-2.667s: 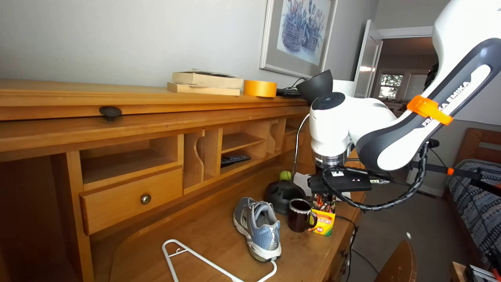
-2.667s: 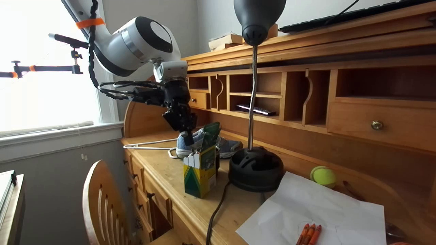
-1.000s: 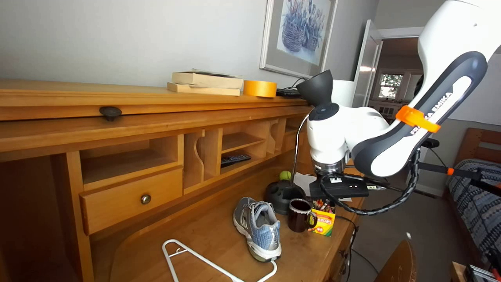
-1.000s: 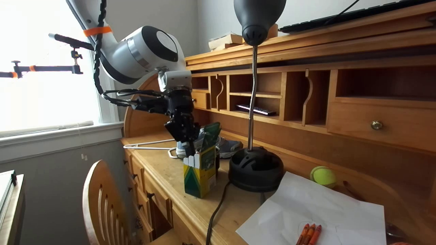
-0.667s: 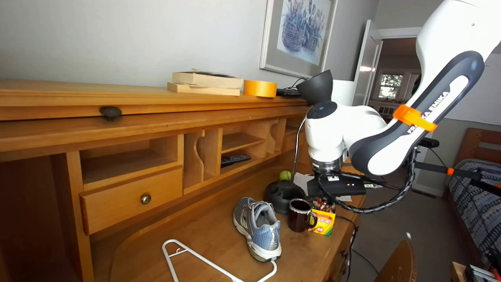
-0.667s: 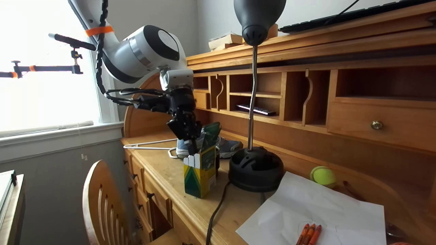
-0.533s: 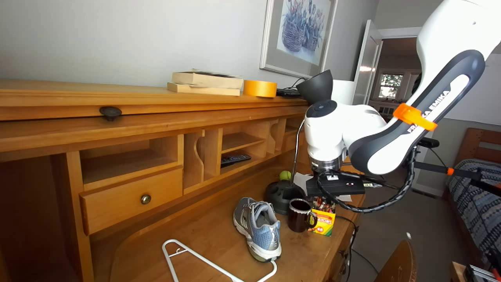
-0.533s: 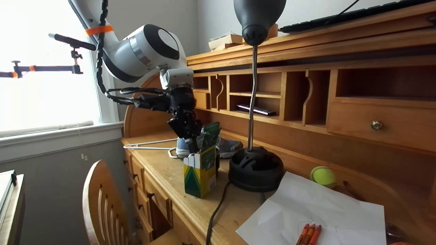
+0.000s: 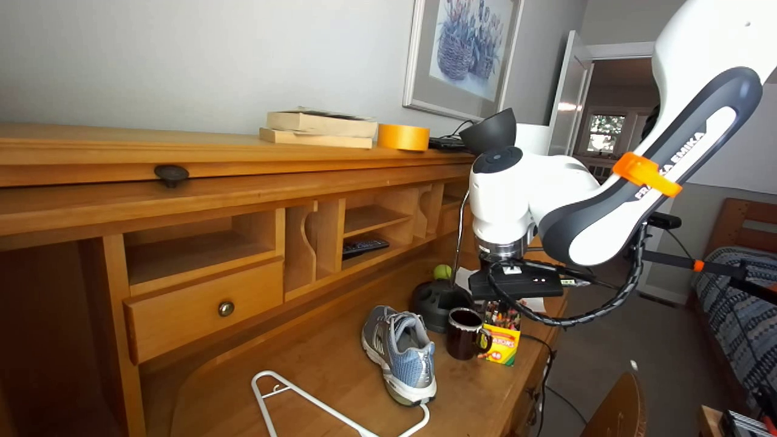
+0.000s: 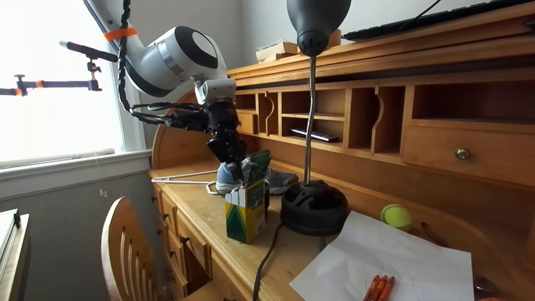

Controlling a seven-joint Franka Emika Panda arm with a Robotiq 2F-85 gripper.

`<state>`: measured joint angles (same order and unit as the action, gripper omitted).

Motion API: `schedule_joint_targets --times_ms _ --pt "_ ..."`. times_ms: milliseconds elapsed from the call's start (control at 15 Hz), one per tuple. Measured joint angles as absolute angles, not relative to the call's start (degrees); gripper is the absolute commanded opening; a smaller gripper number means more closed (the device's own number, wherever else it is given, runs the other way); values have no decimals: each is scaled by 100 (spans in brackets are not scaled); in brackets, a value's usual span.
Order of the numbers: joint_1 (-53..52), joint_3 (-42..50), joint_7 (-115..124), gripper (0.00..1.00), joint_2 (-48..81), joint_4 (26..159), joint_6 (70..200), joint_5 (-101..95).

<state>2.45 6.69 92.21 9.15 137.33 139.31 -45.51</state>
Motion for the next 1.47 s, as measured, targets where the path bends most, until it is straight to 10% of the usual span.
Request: schedule_joint_targets --times_ms 1467 --pt "236 628 9222 0 815 13801 13932 -4552"
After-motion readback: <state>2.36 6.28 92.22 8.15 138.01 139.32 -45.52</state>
